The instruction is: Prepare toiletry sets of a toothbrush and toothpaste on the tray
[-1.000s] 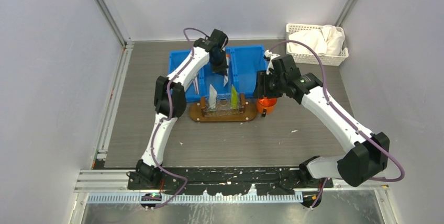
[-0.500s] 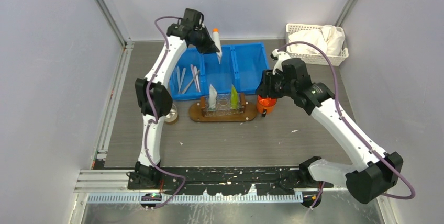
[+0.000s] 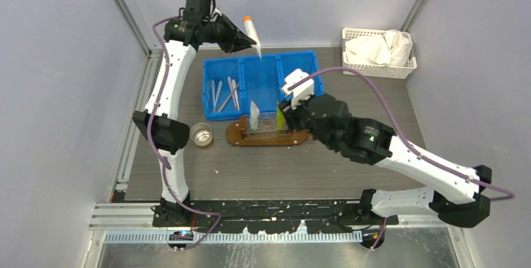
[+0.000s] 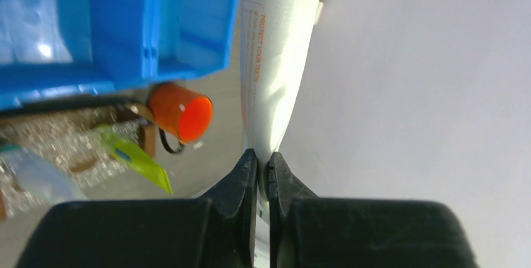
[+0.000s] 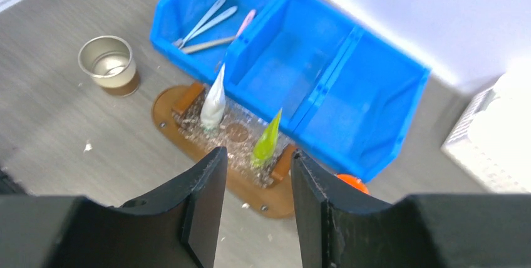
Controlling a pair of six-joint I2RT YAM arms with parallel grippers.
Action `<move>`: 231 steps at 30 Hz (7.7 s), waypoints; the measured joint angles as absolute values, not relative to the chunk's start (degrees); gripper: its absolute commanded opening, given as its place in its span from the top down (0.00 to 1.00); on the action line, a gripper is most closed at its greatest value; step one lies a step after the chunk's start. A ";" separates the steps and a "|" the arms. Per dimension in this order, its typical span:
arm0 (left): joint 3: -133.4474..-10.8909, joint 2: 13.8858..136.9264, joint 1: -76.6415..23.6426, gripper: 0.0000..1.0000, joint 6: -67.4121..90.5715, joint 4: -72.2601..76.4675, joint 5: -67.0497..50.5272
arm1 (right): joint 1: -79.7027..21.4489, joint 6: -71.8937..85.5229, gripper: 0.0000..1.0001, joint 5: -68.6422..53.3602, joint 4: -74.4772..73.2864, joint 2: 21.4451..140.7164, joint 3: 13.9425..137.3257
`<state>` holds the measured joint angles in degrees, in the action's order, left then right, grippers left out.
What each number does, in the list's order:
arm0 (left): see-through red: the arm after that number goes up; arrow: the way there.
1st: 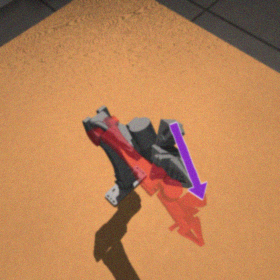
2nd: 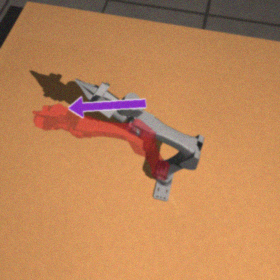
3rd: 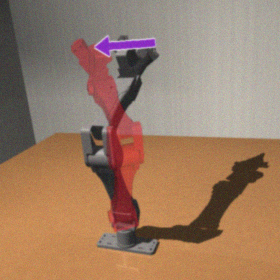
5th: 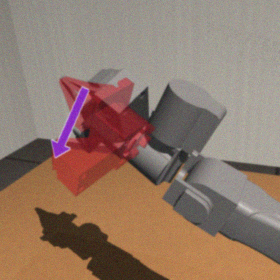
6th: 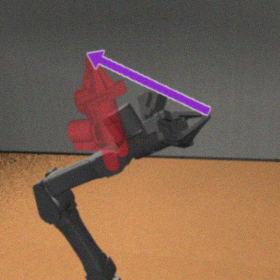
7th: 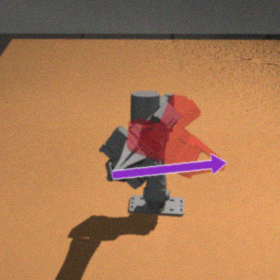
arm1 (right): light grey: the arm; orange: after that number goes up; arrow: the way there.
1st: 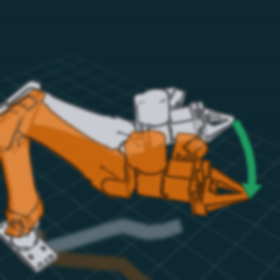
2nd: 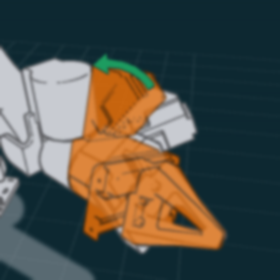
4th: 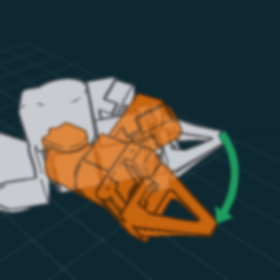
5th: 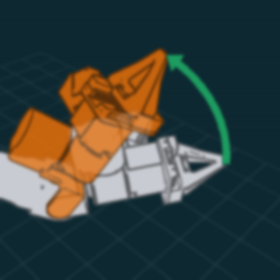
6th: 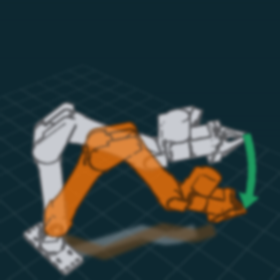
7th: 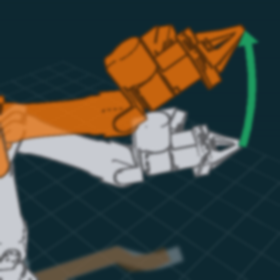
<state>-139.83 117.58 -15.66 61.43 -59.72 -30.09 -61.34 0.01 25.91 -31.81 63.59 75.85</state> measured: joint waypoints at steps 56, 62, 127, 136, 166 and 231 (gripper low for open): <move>-106.56 90.15 -20.78 0.99 80.84 -63.24 -33.95 | -59.96 -5.13 0.65 21.28 -28.03 81.41 91.68; -106.39 89.62 -21.32 0.99 80.86 -63.00 -33.30 | -58.24 -4.10 0.68 19.94 -27.70 81.41 89.86; -104.92 94.15 -14.22 0.47 68.18 -37.21 -33.54 | -56.62 1.37 0.99 15.90 -46.41 77.95 106.39; -102.28 88.92 -10.74 0.49 53.67 -44.88 -20.32 | -56.62 8.27 0.99 16.38 -68.82 85.71 135.66; -87.22 79.35 -10.76 0.53 43.05 -48.93 -11.79 | -56.07 14.20 0.99 12.34 -90.91 107.55 141.40; -81.52 79.35 -10.76 0.60 43.13 -45.63 -12.67 | -47.00 10.85 0.99 0.16 -77.43 109.08 124.27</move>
